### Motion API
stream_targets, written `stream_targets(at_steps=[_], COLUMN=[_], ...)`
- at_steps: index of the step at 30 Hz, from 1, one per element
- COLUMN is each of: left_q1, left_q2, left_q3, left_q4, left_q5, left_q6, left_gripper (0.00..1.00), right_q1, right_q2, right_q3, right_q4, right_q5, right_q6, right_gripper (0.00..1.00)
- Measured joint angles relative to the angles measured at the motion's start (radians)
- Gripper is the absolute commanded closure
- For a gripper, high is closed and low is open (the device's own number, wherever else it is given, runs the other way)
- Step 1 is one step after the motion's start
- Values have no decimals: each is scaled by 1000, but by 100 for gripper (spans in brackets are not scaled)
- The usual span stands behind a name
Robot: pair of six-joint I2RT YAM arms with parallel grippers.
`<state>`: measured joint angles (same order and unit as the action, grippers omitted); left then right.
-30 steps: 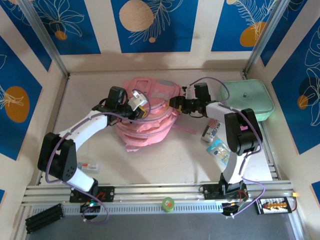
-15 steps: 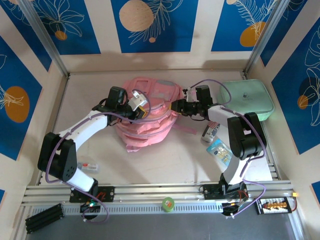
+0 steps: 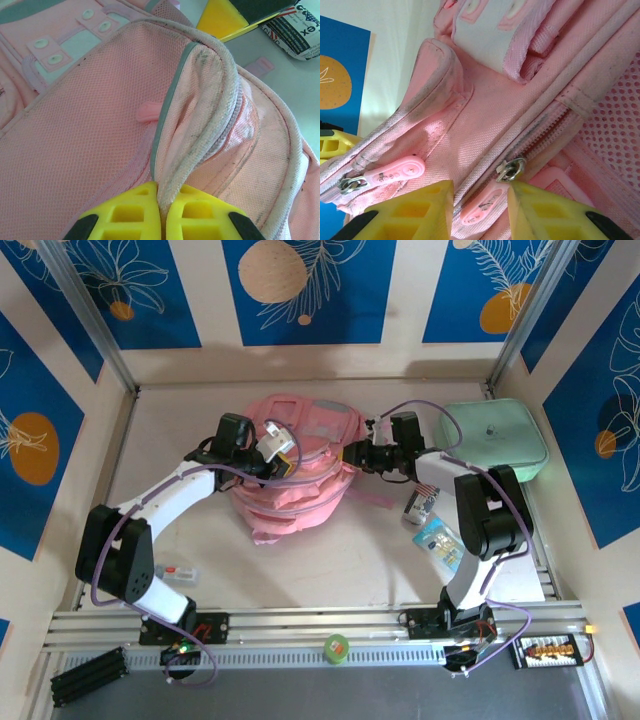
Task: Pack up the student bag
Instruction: Unzip the student bag at the center of the table.
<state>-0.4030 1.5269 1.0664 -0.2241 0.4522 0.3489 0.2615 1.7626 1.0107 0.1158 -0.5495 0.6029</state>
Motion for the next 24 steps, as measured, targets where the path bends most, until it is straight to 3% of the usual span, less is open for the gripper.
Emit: stream_targets(at_steps=[24], left_q1=[0], left_q2=[0], left_q3=[0], left_q4=[0], left_q5=[5], left_q6=[0], left_gripper=[91], right_q1=[1], right_q2=[29], right_q3=[19], right_q4=[-44], right_q5=[26], right_q6=[-28], right_gripper=[76])
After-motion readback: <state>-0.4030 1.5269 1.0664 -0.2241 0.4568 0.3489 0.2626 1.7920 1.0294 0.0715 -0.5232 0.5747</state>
